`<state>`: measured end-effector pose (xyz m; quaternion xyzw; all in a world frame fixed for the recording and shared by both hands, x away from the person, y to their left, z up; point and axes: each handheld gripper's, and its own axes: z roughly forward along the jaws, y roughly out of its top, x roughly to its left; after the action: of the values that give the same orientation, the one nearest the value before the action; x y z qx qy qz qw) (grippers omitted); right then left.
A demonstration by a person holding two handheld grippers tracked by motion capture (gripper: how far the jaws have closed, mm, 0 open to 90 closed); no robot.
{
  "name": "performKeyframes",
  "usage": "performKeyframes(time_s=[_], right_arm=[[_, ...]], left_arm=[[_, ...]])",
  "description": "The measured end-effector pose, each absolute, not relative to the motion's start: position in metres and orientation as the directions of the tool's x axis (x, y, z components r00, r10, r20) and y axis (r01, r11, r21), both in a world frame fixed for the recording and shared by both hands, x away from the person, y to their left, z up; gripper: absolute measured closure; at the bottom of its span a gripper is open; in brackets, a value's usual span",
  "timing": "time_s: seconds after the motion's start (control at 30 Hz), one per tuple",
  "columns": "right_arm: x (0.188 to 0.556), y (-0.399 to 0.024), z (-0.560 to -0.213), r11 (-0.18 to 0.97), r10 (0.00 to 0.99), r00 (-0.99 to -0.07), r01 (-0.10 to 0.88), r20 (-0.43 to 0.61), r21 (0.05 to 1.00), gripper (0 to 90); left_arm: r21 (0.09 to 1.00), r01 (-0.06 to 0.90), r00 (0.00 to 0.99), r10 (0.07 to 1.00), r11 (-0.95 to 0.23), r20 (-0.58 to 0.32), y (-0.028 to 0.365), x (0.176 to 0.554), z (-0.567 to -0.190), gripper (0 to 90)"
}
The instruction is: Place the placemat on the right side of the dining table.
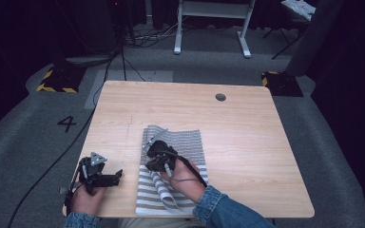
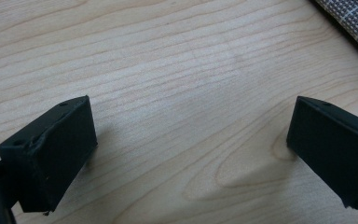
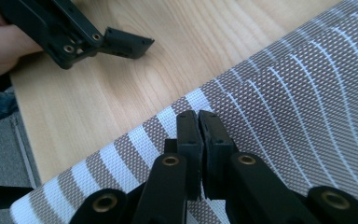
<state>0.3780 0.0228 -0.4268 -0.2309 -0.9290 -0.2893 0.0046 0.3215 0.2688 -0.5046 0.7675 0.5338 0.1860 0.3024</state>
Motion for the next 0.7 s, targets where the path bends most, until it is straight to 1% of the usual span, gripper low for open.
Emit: performKeyframes(time_s=[0.1, 0.27, 0.3, 0.4, 0.53, 0.63, 0.7], right_arm=[[0.379, 0.014, -0.418, 0.716, 0.418, -0.897, 0.421, 0.141, 0.556, 88.5], [0.382, -0.014, -0.393, 0.683, 0.422, -0.896, 0.413, 0.136, 0.603, 88.7], [0.381, -0.022, -0.386, 0.669, 0.435, -0.889, 0.425, 0.143, 0.610, 88.7], [0.382, -0.039, -0.372, 0.651, 0.432, -0.893, 0.407, 0.128, 0.640, 88.8], [0.380, -0.069, -0.346, 0.606, 0.471, -0.874, 0.420, 0.120, 0.676, 88.8], [0.380, -0.081, -0.337, 0.583, 0.490, -0.863, 0.428, 0.121, 0.691, 88.8], [0.380, -0.093, -0.328, 0.575, 0.499, -0.861, 0.415, 0.099, 0.705, 88.8]], left_arm=[[0.661, 0.708, 0.359, 0.933, -0.247, -0.036, 0.269, 0.322, -0.505, 1.5], [0.663, 0.707, 0.357, 0.933, -0.246, -0.035, 0.269, 0.322, -0.505, 1.5], [0.663, 0.707, 0.358, 0.933, -0.246, -0.035, 0.269, 0.322, -0.505, 1.5], [0.663, 0.707, 0.358, 0.933, -0.246, -0.035, 0.269, 0.322, -0.505, 1.4], [0.663, 0.707, 0.359, 0.933, -0.247, -0.035, 0.268, 0.322, -0.505, 1.5], [0.663, 0.707, 0.359, 0.933, -0.247, -0.036, 0.268, 0.322, -0.505, 1.6], [0.662, 0.708, 0.360, 0.932, -0.246, -0.038, 0.268, 0.322, -0.505, 1.6]])
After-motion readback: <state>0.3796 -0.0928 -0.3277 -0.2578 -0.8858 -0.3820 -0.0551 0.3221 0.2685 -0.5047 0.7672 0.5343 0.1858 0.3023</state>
